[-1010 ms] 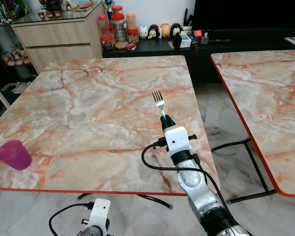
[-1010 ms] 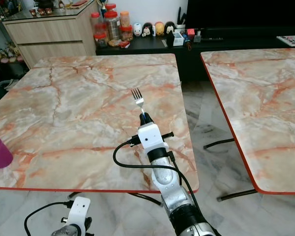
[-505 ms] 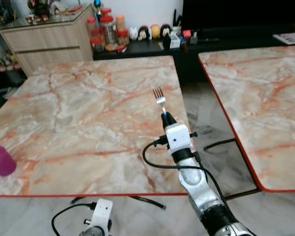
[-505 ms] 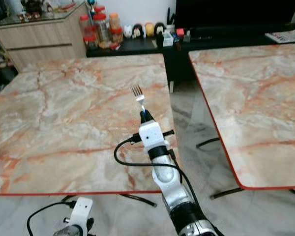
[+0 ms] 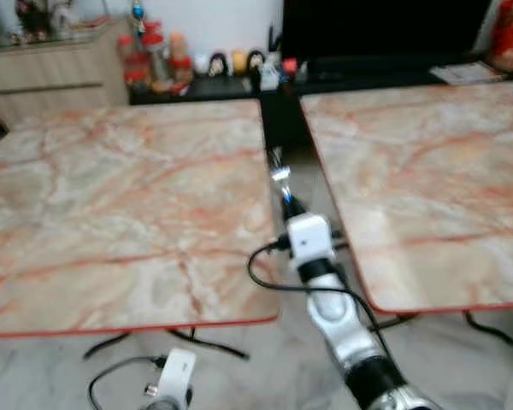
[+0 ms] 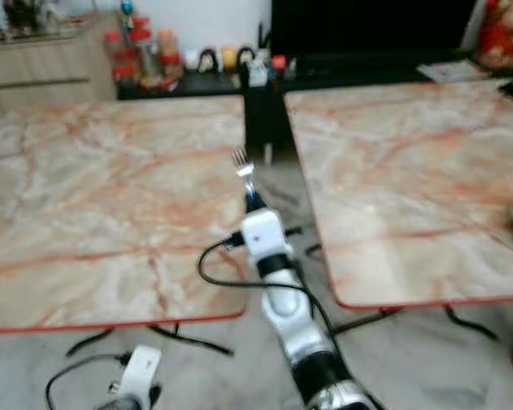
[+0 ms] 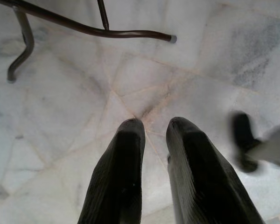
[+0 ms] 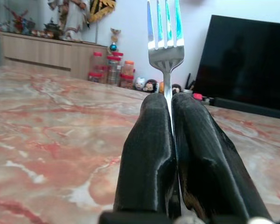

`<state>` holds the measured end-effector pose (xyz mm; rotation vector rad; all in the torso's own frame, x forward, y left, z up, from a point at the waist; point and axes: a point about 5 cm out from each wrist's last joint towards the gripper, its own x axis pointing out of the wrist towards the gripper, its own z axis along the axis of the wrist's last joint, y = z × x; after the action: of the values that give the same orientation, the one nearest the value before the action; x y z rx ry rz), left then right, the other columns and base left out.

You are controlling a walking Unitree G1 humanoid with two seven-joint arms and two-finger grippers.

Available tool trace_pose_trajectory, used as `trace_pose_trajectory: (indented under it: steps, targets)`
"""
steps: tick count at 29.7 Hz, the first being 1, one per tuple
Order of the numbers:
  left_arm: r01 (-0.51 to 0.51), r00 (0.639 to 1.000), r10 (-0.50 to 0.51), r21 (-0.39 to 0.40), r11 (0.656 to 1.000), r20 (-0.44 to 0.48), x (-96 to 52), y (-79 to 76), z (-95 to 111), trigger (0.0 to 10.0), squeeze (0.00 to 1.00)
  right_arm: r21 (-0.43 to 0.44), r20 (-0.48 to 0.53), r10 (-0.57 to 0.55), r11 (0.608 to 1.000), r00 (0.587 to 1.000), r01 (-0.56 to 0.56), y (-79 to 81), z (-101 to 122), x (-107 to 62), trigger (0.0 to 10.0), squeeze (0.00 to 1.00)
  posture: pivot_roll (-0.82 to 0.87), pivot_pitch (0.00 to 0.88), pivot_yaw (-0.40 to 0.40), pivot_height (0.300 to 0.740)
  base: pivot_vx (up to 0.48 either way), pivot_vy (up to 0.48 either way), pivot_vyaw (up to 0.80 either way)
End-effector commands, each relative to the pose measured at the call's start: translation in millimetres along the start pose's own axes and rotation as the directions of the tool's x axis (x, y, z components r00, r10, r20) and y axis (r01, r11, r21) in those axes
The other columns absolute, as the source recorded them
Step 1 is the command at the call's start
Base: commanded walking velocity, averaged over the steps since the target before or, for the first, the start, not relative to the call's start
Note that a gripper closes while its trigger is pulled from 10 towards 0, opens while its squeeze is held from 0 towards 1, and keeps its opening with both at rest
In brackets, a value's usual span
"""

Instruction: Setting the table

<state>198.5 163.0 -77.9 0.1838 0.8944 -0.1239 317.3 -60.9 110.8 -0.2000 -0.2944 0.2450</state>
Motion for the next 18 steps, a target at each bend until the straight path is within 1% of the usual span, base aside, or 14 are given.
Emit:
trace_pose_trajectory:
  steps: [1, 13, 15, 18]
  targets:
    - [0.002, 1.0, -0.002, 0.011, 1.0, -0.008, 0.2, 0.0, -0.1, 10.0, 0.0, -0.012, 0.008, -0.004, 1.0, 1.0, 0.004, -1.7, 3.7, 4.4, 10.0, 0.0, -0.09, 0.0, 0.078, 0.74, 0.0, -0.409, 0.0]
    - [-0.002, 1.0, 0.002, 0.004, 1.0, -0.008, 0.4, 0.7, 0.6, 10.0, 0.0, -0.015, 0.032, -0.013, 1.0, 0.999, 0.013, -5.1, 7.6, 6.9, 10.0, 0.0, -0.09, 0.0, 0.082, 0.74, 0.0, -0.412, 0.0]
    - [-0.003, 1.0, 0.003, 0.004, 1.0, -0.009, 0.3, 1.2, 0.4, 10.0, 0.0, -0.031, 0.05, -0.002, 1.0, 0.999, 0.004, -4.1, 9.8, 6.8, 10.0, 0.0, -0.09, 0.0, 0.083, 0.74, 0.0, -0.414, 0.0]
    - [-0.005, 1.0, 0.005, 0.004, 1.0, -0.009, 0.4, 1.4, 0.7, 10.0, 0.0, -0.033, 0.057, 0.0, 0.999, 0.998, 0.002, -3.8, 11.1, 6.7, 10.0, 0.0, -0.09, 0.0, 0.083, 0.74, 0.0, -0.412, 0.0]
